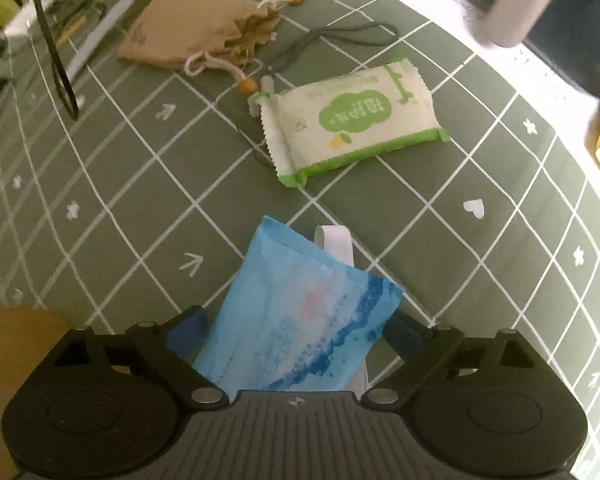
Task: Organize soft objects
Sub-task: 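Lower the right gripper onto the blue wet-wipes pack and close it, then lift the blue wipes pack with the right gripper while the left tool moves to the green-white wipes pack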
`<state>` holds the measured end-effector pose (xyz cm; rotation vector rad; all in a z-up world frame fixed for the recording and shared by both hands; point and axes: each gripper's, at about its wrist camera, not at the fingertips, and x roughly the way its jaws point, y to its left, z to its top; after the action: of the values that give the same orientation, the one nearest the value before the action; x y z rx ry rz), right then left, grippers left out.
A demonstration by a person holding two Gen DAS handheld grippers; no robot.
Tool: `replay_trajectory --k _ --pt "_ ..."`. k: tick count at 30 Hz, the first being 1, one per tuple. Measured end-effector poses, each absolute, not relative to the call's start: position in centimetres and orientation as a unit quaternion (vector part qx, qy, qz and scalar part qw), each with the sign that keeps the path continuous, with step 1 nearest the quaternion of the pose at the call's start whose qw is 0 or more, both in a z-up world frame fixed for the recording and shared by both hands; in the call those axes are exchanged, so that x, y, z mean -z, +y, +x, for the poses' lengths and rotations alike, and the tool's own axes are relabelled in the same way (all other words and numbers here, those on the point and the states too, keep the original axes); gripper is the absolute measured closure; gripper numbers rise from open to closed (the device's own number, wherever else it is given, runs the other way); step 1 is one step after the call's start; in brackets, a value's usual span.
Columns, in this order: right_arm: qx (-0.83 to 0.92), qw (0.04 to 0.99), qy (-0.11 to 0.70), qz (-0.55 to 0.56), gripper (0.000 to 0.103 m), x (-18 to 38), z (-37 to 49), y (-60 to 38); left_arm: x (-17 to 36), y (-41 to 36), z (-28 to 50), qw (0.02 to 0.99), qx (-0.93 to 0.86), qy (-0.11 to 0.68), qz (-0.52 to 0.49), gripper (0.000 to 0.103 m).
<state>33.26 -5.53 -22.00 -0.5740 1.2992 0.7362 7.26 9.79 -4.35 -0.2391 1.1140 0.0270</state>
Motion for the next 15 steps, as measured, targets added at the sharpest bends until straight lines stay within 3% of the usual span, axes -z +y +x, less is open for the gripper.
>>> replay_trajectory --k 10,13,15 --pt "-0.249 0.691 0.621 -0.273 0.009 21.9 33.6 -6.8 3.5 10.0 7.6 0.851 -0.011 0.512 -0.115 0.023" --pt "-0.240 0.686 0.643 -0.242 0.015 22.0 34.1 -7.9 3.3 10.0 7.9 0.854 -0.007 0.508 -0.113 0.023" --pt "-0.245 0.683 0.653 -0.216 0.028 21.8 34.4 -8.8 3.2 10.0 8.1 0.855 -0.005 0.506 -0.111 0.023"
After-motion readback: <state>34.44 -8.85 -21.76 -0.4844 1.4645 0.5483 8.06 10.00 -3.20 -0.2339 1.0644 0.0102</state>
